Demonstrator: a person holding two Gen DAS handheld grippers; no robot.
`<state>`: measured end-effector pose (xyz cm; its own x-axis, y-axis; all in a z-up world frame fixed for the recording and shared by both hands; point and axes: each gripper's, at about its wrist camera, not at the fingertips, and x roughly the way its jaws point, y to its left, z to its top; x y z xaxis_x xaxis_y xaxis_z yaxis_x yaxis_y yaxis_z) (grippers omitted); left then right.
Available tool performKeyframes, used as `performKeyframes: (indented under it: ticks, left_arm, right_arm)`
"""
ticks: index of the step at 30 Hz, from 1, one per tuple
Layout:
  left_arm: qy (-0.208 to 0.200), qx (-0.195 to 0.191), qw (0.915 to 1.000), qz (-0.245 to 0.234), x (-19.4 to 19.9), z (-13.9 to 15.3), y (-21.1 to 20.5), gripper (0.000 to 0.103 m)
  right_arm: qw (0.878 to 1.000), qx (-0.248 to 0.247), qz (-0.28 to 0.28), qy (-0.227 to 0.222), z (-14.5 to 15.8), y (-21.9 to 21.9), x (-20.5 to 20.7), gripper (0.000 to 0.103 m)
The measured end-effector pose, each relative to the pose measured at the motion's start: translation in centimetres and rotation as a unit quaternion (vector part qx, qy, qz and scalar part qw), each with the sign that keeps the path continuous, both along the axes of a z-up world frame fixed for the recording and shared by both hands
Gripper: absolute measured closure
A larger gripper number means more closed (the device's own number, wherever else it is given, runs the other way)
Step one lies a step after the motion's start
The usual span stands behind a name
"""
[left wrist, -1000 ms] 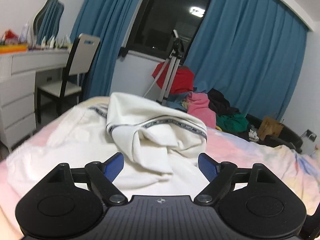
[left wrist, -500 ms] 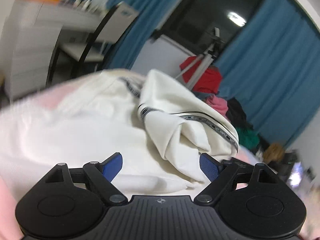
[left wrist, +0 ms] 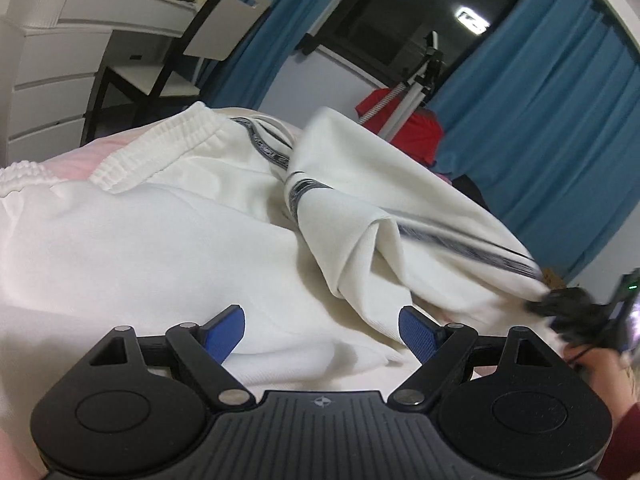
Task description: Fold clothes
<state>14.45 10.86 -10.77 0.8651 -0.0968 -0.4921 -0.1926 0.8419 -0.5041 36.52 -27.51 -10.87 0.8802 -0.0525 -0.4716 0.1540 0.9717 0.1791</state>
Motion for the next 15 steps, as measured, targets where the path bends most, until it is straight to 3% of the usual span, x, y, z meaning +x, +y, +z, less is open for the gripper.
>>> performKeyframes:
  ticks: [6,11,13,15]
  left_arm:
    - [0.0,0.021,0.9998,-0.004,0.0,0.2,-0.7,0.018]
    - [0.005,0.039,0.9992,-0.004,0.3,0.1,-1.3,0.018]
    - [0.007,0.052,0.9986,-0.005,0.5,0.1,-1.6,0.018]
    - [0.012,0.062,0.998,-0.006,0.8,-0.1,-1.8,0.018]
  right_arm:
    - [0.993,-0.085,-0.081,-0.018,6.5,-9.9,-0.9,0.091]
    - [0.972,-0.16,-0.169,-0.031,11.2,-17.5,0.6,0.091]
    - [0.967,-0.164,-0.187,-0.05,11.5,-19.8,0.3,0.091]
    - [0.963,-0.173,-0.198,-0.067,9.8,-21.5,-0.5,0.091]
